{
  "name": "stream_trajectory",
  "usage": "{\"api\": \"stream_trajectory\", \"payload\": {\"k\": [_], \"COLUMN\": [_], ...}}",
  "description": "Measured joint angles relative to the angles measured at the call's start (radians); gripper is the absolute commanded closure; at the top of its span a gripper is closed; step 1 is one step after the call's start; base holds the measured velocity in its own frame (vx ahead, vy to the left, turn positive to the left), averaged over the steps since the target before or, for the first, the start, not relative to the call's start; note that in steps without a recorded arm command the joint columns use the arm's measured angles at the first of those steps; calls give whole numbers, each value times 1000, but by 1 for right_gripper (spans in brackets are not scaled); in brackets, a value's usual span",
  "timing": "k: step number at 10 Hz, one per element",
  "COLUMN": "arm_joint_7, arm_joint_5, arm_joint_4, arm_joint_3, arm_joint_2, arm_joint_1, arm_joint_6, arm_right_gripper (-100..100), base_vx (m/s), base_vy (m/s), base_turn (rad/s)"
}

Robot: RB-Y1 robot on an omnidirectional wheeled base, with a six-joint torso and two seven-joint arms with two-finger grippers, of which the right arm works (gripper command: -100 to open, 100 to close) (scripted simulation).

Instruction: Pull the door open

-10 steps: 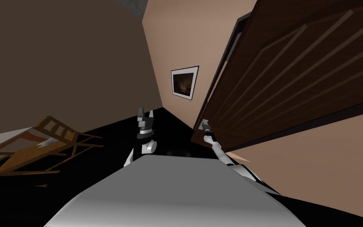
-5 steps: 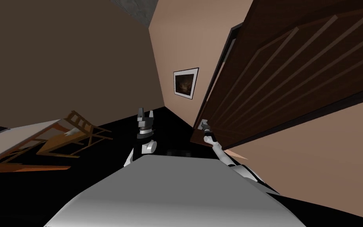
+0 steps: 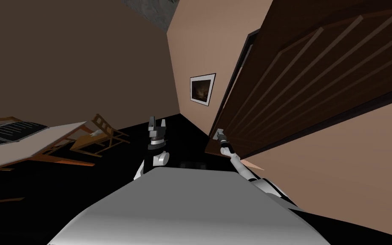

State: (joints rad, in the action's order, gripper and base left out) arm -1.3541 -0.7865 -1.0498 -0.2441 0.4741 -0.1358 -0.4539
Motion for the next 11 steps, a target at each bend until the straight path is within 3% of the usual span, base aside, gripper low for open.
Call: {"api": "stream_trajectory", "payload": {"k": [4,6,11], "arm_joint_7": [-39,-45,-89], "arm_joint_5": [5,6,11], "arm_joint_4": [-19,-26,-54], "arm_joint_3": [-51,-60,-112], "arm_joint_2": [32,37,82], "arm_joint_1": [12,17,32], "arm_joint_6": [-11,-10,-31], "arm_right_gripper": [100,100,100], "base_vx": [-185,-99,-179], "base_vy": [-60,-39,-87], "base_turn": [81,53,94]}}
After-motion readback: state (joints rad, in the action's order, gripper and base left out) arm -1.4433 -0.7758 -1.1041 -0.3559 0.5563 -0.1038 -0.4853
